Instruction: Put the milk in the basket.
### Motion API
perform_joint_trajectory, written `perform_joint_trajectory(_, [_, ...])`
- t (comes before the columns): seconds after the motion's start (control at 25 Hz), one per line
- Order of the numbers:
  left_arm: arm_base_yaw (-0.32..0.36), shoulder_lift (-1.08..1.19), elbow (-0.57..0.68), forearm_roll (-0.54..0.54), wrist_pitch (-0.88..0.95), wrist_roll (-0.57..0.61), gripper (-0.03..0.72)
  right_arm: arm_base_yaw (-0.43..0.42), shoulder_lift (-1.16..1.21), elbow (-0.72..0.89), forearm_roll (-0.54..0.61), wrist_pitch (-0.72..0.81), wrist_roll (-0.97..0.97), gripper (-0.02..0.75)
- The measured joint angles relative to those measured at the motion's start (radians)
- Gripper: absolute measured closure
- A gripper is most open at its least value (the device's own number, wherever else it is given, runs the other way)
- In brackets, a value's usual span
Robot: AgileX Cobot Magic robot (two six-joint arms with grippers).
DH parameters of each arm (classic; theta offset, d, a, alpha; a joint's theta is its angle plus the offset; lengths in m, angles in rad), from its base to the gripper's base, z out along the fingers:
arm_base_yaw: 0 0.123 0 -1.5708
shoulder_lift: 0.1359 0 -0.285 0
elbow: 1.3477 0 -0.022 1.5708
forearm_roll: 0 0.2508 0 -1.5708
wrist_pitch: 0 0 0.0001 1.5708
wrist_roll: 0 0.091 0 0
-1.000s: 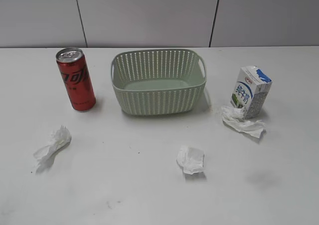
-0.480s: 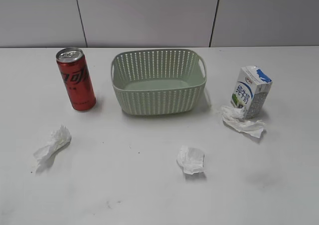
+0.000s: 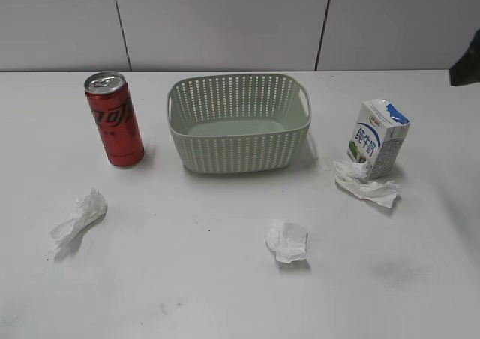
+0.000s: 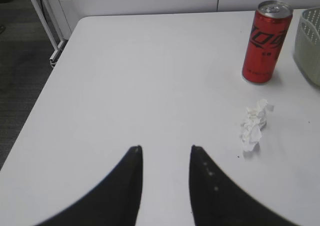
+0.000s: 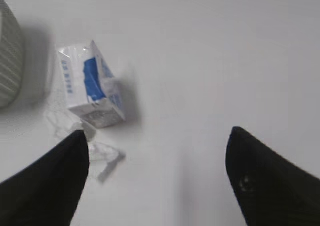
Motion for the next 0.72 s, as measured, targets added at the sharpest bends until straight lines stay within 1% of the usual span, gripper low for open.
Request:
perform_joint_trajectory(0.04, [0.0, 0.0, 0.0, 0.0, 0.0, 0.001, 0.45, 0.006, 0.043, -0.052, 0.026, 0.034, -0.022, 0.077])
perform_joint_trajectory(0.12, [0.0, 0.0, 0.0, 0.0, 0.0, 0.0, 0.45, 0.03, 0.118, -0.145, 0.043, 0.097, -0.044, 0.077])
perform_joint_trajectory(0.24, [0.0, 0.0, 0.0, 0.0, 0.0, 0.0, 0.45, 0.09, 0.226, -0.251, 0.033, 0.158, -0.056, 0.079])
perform_joint_trajectory(0.36, [0.0, 0.0, 0.0, 0.0, 0.0, 0.001, 0.45, 0.158, 0.317, -0.328, -0.006, 0.184, -0.049, 0.08])
perform_joint_trajectory(0.48, [0.0, 0.0, 0.0, 0.0, 0.0, 0.001, 0.45, 0.197, 0.409, -0.39, -0.082, 0.215, 0.018, 0.084])
perform_joint_trajectory(0.6, [0.0, 0.0, 0.0, 0.0, 0.0, 0.0, 0.45, 0.208, 0.493, -0.429, -0.161, 0.231, 0.061, 0.089])
perform_joint_trajectory(0.72, [0.0, 0.0, 0.0, 0.0, 0.0, 0.001, 0.45, 0.208, 0.561, -0.443, -0.179, 0.235, 0.081, 0.094])
